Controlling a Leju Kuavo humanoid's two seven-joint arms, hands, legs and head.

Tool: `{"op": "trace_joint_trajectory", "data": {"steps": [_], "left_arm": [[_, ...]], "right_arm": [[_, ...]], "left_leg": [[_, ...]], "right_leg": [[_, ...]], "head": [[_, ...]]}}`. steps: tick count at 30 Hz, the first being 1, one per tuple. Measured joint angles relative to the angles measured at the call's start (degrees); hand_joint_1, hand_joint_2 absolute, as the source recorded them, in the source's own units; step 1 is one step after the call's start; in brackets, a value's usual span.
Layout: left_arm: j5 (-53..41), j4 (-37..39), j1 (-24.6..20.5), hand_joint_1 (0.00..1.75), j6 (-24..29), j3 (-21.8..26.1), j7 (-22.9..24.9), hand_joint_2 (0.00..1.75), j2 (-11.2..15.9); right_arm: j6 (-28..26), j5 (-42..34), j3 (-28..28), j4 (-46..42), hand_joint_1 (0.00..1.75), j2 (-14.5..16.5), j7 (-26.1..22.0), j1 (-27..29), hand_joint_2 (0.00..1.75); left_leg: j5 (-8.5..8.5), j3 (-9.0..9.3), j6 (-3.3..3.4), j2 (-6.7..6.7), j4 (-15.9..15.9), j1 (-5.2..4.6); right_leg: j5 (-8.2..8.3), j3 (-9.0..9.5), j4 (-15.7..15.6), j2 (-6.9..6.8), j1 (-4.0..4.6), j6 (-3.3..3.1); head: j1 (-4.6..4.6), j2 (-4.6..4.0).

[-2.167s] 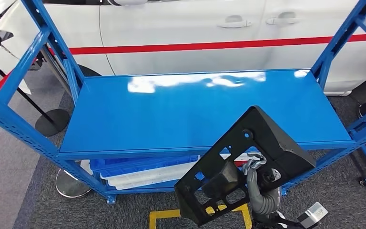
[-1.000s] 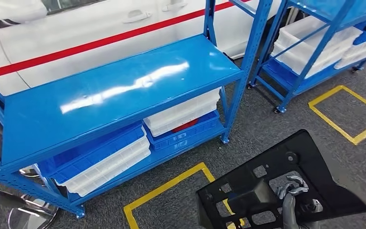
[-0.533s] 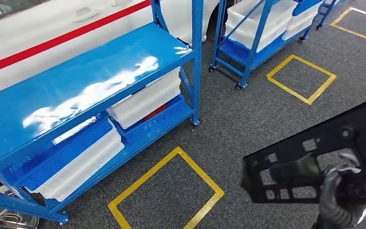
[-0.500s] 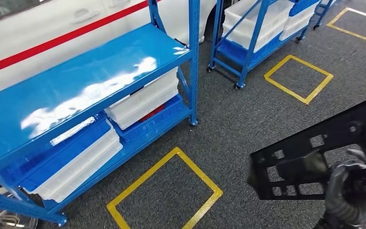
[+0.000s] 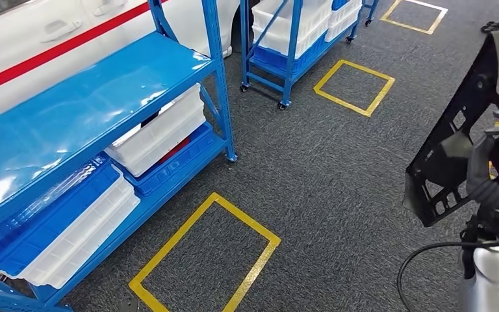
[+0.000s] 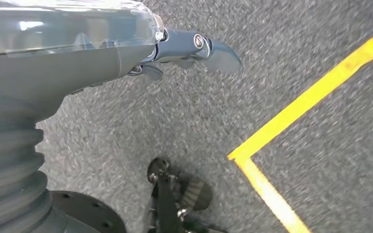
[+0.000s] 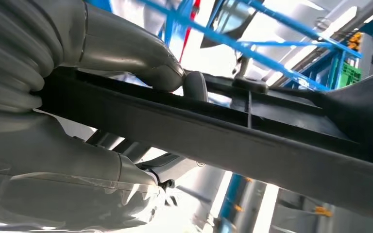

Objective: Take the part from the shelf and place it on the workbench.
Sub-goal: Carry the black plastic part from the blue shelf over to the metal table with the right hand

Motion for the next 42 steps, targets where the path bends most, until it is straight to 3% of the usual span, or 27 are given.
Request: {"op": "trace_joint_trajectory", "data": {"steps": [1,3,5,6,7,9,10,12,14,16,18,20,21,22,23,25,27,29,31,33,35,37,38,40,41,42], "left_arm": [[0.23,0.00,-0.01,0.00,0.00,0.04,-0.16,1.75,-0.04],[0.62,0.01,0.19,0.00,-0.07,0.15,-0.33,1.75,-0.12],[0.87,0.02,0.45,0.00,-0.12,0.34,-0.39,1.75,-0.15],[0.95,0.02,0.49,0.00,-0.06,0.43,-0.43,1.75,-0.16],[1.07,0.02,0.47,0.00,0.08,0.50,-0.45,1.75,-0.18],[1.31,0.00,0.36,0.00,0.52,0.57,-0.45,1.75,-0.12],[1.41,0.02,0.36,0.00,0.77,0.58,-0.41,1.75,-0.14],[1.51,0.05,0.42,0.00,1.13,0.62,-0.32,1.75,-0.13],[1.55,0.09,0.49,0.00,1.24,0.68,-0.27,1.75,-0.24],[1.56,0.09,0.49,0.00,1.15,0.73,-0.39,1.75,-0.29],[1.54,0.09,0.68,0.00,0.98,0.75,-0.62,1.75,-0.36],[1.49,0.09,0.99,0.00,0.87,0.76,-0.75,1.75,-0.38],[1.48,0.09,1.08,0.00,0.84,0.77,-0.79,1.75,-0.38],[1.48,0.09,1.12,0.00,0.80,0.78,-0.80,1.75,-0.38],[1.50,0.09,1.14,0.00,0.77,0.79,-0.81,1.75,-0.38],[1.54,0.10,1.21,0.00,0.74,0.87,-0.82,1.75,-0.36],[1.56,0.10,1.20,0.00,0.71,0.95,-0.83,1.75,-0.35],[1.57,0.11,1.15,0.00,0.67,0.97,-0.86,1.75,-0.38],[1.57,0.11,1.19,0.00,0.64,1.00,-0.89,1.75,-0.41],[1.56,0.11,1.20,0.00,0.54,1.02,-0.90,1.75,-0.41],[1.52,0.11,1.22,0.00,0.32,1.03,-0.90,1.75,-0.42],[1.27,0.11,1.26,0.00,0.09,1.04,-0.92,1.75,-0.43],[1.00,0.11,1.27,0.00,-0.03,1.04,-0.96,1.75,-0.45],[0.57,0.14,1.35,0.00,-0.44,1.04,-1.05,1.75,-0.51],[0.44,0.16,1.36,0.00,-0.77,1.03,-1.07,1.75,-0.53],[0.40,0.19,1.34,0.00,-1.15,1.03,-1.01,1.75,-0.51]], "right_arm": [[-0.15,1.05,0.50,1.14,1.75,-0.70,0.70,-2.12,1.75],[-0.77,3.59,1.72,3.43,1.75,-1.69,2.07,-5.82,1.75],[-1.90,8.07,3.41,6.09,1.75,-2.67,4.00,-8.98,1.75],[-2.48,10.77,4.43,7.54,1.75,-3.31,5.16,-10.58,1.75],[-2.96,13.54,5.53,9.06,1.75,-4.11,6.32,-12.28,1.75],[-3.63,18.32,7.64,11.96,1.75,-5.91,8.26,-15.87,1.75],[-3.84,20.05,8.56,13.39,1.75,-6.85,8.95,-17.61,1.75],[-4.11,21.85,9.93,15.80,1.75,-8.22,9.81,-20.35,1.75],[-4.62,23.65,11.04,17.42,1.75,-9.31,10.70,-22.34,1.75],[-5.36,26.68,12.29,18.75,1.75,-10.45,12.31,-24.44,1.75],[-5.86,28.95,13.52,19.91,1.75,-11.09,13.87,-26.12,1.75],[-5.99,29.90,14.53,20.87,1.75,-11.42,14.80,-26.88,1.75],[-5.97,30.20,14.95,21.31,1.75,-11.68,15.19,-27.09,1.75],[-5.92,30.46,15.31,21.72,1.75,-11.95,15.55,-27.34,1.75],[-5.87,30.68,15.59,22.06,1.75,-12.19,15.87,-27.66,1.75],[-5.75,30.89,16.01,22.63,1.75,-12.48,16.22,-28.36,1.75],[-5.65,31.01,16.39,23.10,1.75,-12.73,16.35,-28.79,1.75],[-5.58,31.09,16.78,23.46,1.75,-13.28,16.41,-28.81,1.75],[-5.57,31.11,17.00,23.73,1.75,-13.81,16.42,-29.03,1.75],[-5.53,31.10,17.17,23.97,1.75,-14.00,16.51,-29.44,1.75],[-5.40,31.07,17.37,24.32,1.75,-14.18,16.86,-29.43,1.75],[-5.24,30.89,17.46,24.72,1.75,-14.78,17.45,-29.05,1.75],[-5.18,30.70,17.40,24.84,1.75,-15.24,17.74,-28.78,1.75],[-5.14,30.20,17.09,24.94,1.75,-16.33,18.28,-27.91,1.75],[-5.05,29.99,16.91,24.91,1.75,-16.83,18.52,-27.44,1.75],[-4.96,29.82,16.72,24.78,1.75,-17.33,18.75,-26.88,1.75]], "left_leg": [[1.07,-0.24,-0.08,0.83,-0.77,0.16],[2.25,-1.30,-0.34,2.53,-1.03,0.20],[2.83,-2.67,-0.78,4.32,-0.58,0.40],[2.99,-3.40,-0.99,5.17,-0.15,0.58],[3.05,-4.17,-1.25,5.95,0.47,0.82],[2.85,-5.64,-1.91,7.22,2.10,1.16],[2.58,-6.18,-2.32,7.67,3.02,1.17],[2.27,-6.60,-3.15,8.43,4.10,1.02],[2.03,-6.71,-3.90,9.06,4.49,1.23],[0.47,-7.79,-4.56,6.80,6.70,1.73],[-2.85,-10.96,-4.77,3.60,13.67,2.08],[-4.91,-14.53,-4.52,2.79,20.84,2.12],[-4.44,-15.19,-4.28,2.67,21.74,2.09],[-2.87,-14.77,-3.97,2.44,20.29,2.06],[-0.52,-13.37,-3.63,1.85,16.77,2.03],[2.69,-10.03,-3.00,-1.13,9.03,2.05],[2.64,-8.11,-2.55,-2.80,4.98,1.85],[2.18,-6.46,-1.87,-1.44,2.97,1.58],[1.99,-4.14,-1.20,0.03,1.33,1.45],[1.19,-2.13,-0.97,1.49,0.67,1.27],[-0.20,-0.38,-1.01,3.00,0.61,1.22],[-1.95,1.86,-1.24,4.37,0.62,1.22],[-2.98,3.17,-1.37,4.97,0.63,1.22],[-5.30,5.65,-1.69,6.02,0.72,1.10],[-6.34,6.36,-2.04,6.55,0.78,0.95],[-7.12,6.84,-2.41,7.12,0.70,0.80]], "right_leg": [[-1.52,-0.86,1.84,-1.37,0.20,0.10],[-6.25,-3.22,8.44,-4.09,0.07,0.44],[-8.95,-4.21,13.47,-5.14,-0.53,1.15],[-8.99,-3.39,13.44,-5.52,-0.89,1.55],[-8.25,-1.44,11.25,-5.99,-1.26,2.01],[-6.85,3.42,4.46,-8.19,-1.78,2.82],[-6.47,4.94,2.12,-9.34,-1.80,2.73],[-6.54,5.19,1.48,-10.29,-1.43,1.74],[-6.15,4.82,1.39,-9.05,-1.26,0.63],[-6.05,4.53,1.11,-7.68,-1.23,-0.36],[-6.26,4.39,0.97,-6.12,-0.94,-1.19],[-6.35,4.54,1.01,-4.38,-0.40,-1.58],[-6.38,4.74,1.03,-3.46,-0.16,-1.60],[-6.44,5.01,1.05,-2.54,0.01,-1.54],[-6.57,5.36,1.06,-1.65,0.10,-1.44],[-6.93,5.82,0.98,0.00,0.02,-1.10],[-6.80,5.91,0.62,1.57,-0.45,-0.34],[-6.12,6.09,0.46,2.22,-0.74,0.47],[-5.94,5.61,2.06,-0.62,-0.44,0.88],[-6.89,2.39,7.05,-4.13,-0.11,1.16],[-9.09,-2.43,12.49,-5.08,-0.09,1.34],[-10.45,-4.92,12.50,-5.46,-0.20,1.28],[-9.38,-4.91,10.05,-5.93,-0.18,1.11],[-2.58,-4.09,3.88,-8.26,0.42,0.28],[0.54,-3.93,1.93,-9.43,1.01,-0.44],[2.67,-4.07,1.06,-10.15,1.56,-1.16]], "head": [[0.04,-0.01],[0.11,-0.01],[0.11,-0.01],[0.12,-0.01],[0.12,-0.01],[0.12,0.01],[0.08,0.01],[0.01,0.01],[-0.02,0.00],[-0.02,-0.01],[-0.03,-0.01],[-0.04,0.00],[-0.03,0.00],[-0.03,0.00],[-0.03,0.01],[-0.02,-0.01],[-0.02,0.00],[-0.01,0.01],[0.02,0.01],[0.01,0.01],[0.00,0.01],[0.00,0.01],[0.01,0.01],[-0.01,0.01],[0.09,0.01],[0.13,0.00]]}}
